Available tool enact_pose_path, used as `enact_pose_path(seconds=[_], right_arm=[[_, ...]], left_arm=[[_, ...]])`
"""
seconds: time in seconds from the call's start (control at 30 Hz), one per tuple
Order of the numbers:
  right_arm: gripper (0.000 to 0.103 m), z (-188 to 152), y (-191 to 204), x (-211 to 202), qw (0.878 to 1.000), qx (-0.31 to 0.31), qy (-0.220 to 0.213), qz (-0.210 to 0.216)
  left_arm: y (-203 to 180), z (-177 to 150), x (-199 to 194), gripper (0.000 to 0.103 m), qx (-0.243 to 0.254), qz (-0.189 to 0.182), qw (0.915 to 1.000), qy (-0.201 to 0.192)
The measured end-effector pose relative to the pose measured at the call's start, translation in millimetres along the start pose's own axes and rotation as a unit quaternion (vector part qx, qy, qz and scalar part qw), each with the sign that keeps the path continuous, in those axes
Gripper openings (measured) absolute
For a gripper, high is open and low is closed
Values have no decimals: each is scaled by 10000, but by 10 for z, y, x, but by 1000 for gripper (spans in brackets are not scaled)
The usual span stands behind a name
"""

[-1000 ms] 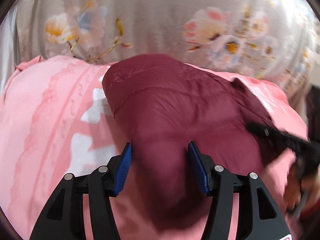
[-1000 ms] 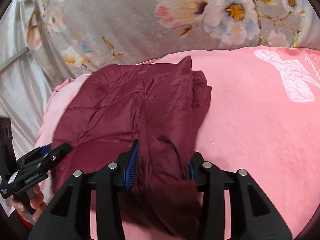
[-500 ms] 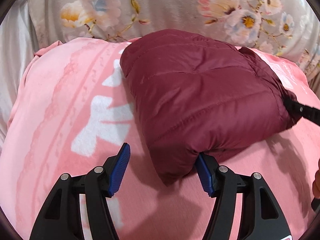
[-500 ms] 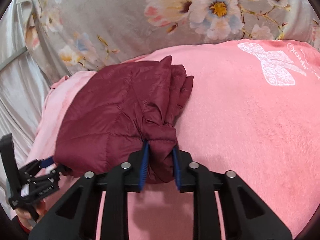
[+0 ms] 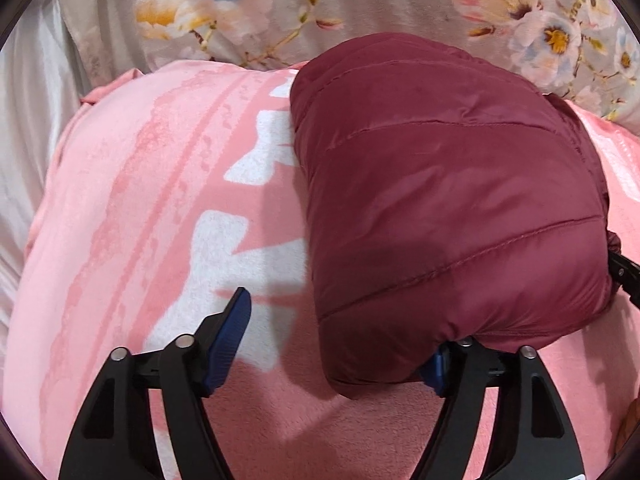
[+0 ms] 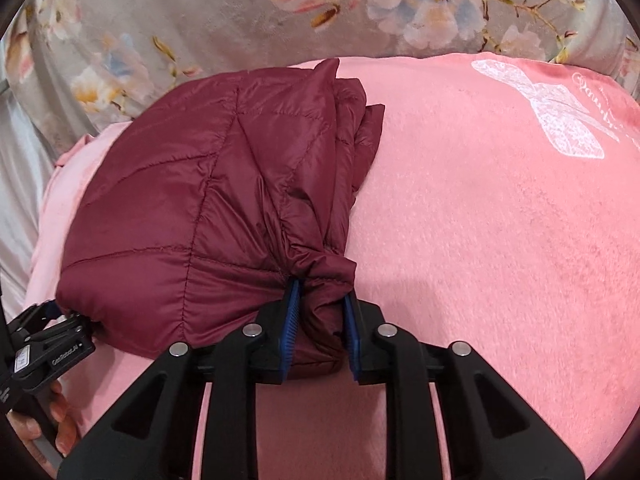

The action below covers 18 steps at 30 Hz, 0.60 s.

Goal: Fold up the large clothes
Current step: 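Lower the bundle onto the blanket and open both grippers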

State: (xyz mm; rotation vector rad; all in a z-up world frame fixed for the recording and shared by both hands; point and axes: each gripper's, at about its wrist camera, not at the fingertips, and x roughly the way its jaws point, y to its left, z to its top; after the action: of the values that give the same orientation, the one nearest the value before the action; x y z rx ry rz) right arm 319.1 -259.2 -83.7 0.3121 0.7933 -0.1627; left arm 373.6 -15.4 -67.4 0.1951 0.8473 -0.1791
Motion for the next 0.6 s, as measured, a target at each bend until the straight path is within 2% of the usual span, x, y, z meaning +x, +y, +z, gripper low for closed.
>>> enact_pose_path(seconds=[0.13,0.3,0.6], right_arm=[[21,7,0,35,10000,47,33,-43],[22,13,21,69,9999,-21,88,-72],[24,31,20,95,9999,-42,126,-40]], left_arm=[[-47,-13,-10,75,130,211,9997,-59],[-6,-5,15,80,12,197,9998,11],[-19,-2,22,81,16,254,9997,17]])
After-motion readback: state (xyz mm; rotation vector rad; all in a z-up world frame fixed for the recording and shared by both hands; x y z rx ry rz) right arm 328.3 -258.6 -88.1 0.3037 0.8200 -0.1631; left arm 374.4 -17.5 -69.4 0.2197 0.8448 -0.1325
